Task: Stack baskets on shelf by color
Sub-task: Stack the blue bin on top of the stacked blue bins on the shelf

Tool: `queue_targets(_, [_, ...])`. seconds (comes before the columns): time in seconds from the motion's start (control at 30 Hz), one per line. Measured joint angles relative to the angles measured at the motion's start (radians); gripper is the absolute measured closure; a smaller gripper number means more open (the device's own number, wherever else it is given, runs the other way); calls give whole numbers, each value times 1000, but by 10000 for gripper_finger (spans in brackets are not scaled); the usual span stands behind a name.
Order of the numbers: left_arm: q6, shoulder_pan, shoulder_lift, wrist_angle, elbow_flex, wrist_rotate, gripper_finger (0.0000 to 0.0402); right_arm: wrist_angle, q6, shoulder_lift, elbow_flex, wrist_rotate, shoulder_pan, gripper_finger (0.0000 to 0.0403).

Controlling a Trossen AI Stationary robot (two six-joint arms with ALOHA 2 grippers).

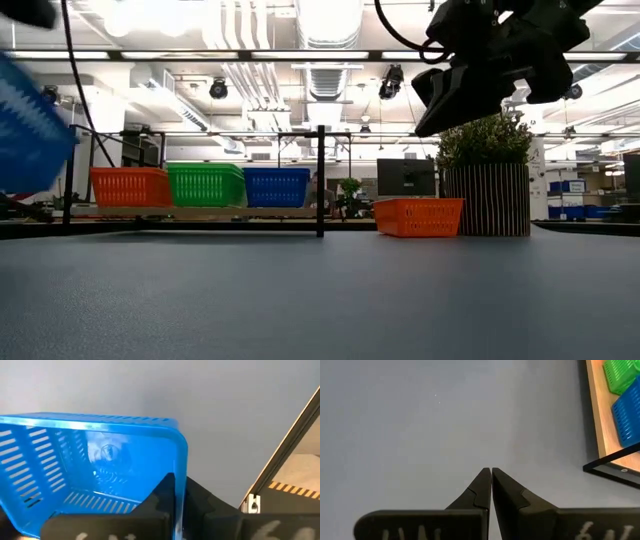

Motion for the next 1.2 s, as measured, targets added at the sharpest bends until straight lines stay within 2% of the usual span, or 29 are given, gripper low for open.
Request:
queue_targets(0.23, [209,117,2,-116,132,-81,401,-33,8,0,0,1,0,394])
queue_targets(0.4, [403,207,2,-140,198,-201,401,-49,-8,0,0,-7,0,394])
queue_targets(0.63, [676,374,2,-149,245,-373,401,-47,-36,0,0,-78,0,394])
queue_targets(0.97, [1044,693,3,-98,233,-410,401,-57,-31,0,0,-77,0,394])
queue_targets(1.2, [1186,879,6,12,228,-411,401,-64,-30,0,0,-77,-1,394])
